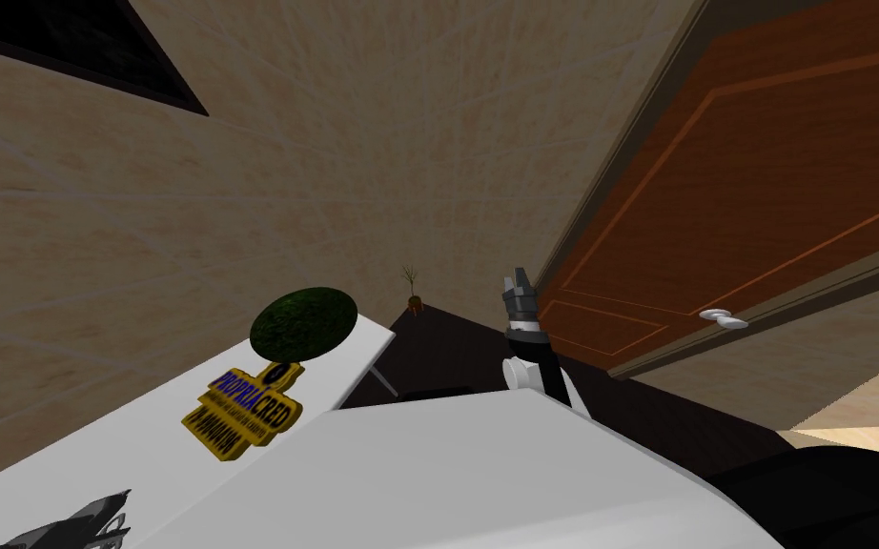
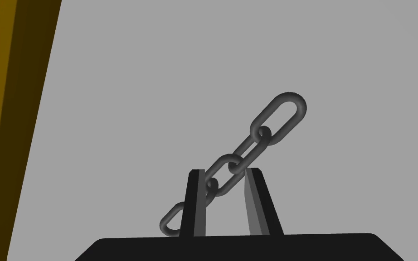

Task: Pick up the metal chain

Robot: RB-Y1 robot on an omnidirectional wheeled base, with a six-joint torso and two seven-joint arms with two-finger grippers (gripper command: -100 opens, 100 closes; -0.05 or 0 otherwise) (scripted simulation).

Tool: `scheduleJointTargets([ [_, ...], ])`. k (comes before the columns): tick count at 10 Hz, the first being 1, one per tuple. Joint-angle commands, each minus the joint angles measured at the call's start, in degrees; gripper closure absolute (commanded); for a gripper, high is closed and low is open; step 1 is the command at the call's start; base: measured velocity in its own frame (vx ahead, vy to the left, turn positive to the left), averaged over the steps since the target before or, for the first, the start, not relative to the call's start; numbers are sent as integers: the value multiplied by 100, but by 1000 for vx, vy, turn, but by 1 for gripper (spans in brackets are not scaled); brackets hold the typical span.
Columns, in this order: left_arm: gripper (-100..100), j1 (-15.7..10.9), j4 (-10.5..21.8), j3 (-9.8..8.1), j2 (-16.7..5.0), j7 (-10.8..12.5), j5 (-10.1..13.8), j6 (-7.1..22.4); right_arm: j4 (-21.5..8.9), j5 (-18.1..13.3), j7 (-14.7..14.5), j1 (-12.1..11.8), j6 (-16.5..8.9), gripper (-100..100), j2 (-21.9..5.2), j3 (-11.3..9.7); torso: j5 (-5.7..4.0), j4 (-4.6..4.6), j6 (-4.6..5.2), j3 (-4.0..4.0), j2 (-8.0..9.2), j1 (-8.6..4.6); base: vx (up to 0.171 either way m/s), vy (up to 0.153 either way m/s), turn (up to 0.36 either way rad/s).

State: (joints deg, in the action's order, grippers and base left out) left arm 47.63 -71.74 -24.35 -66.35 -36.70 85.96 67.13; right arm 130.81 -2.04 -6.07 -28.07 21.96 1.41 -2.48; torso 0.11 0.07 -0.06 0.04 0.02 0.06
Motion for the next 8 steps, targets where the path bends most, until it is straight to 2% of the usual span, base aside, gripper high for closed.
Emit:
scheduleJointTargets([
  [1, 100, 0, 0, 0, 0, 0, 0, 0, 0, 0, 0, 0, 0, 0, 0, 0, 0, 0, 0, 0, 0, 0, -3, -3, -22],
  [3, 100, -6, -12, 1, -8, -21, -5, -1, 0, 0, 0, 0, 0, 0, 0, 0, 2, -1, -14, -1, -2, 7, 0, 0, 0],
  [4, 0, -6, -13, 1, -9, -23, -5, -1, 0, 0, 0, 0, 0, 0, 0, 0, 3, -1, -15, -1, -2, 9, 0, 0, 0],
  [5, 100, 49, 12, -112, -175, -22, 154, 93, 0, 0, 0, 0, 0, 0, 0, 0, 3, -1, -15, -1, -2, 9, 1, -19, 94],
  [6, 100, 110, -18, -184, -274, -21, 235, 151, 0, 0, 0, -1, 0, 0, 0, 1, -3, -2, -20, -1, -1, 1, 0, -30, 104],
  [7, 100, 100, -31, -163, -223, -9, 187, 115, 0, 0, 0, -1, 0, 0, 0, 0, -5, -2, -20, -1, -1, -5, 0, -11, 17],
  [8, 0, 103, -26, -175, -239, -15, 198, 133, 0, 0, 0, 0, 0, 0, 0, 0, 2, -2, -18, -2, -2, 0, 0, 0, 0],
])
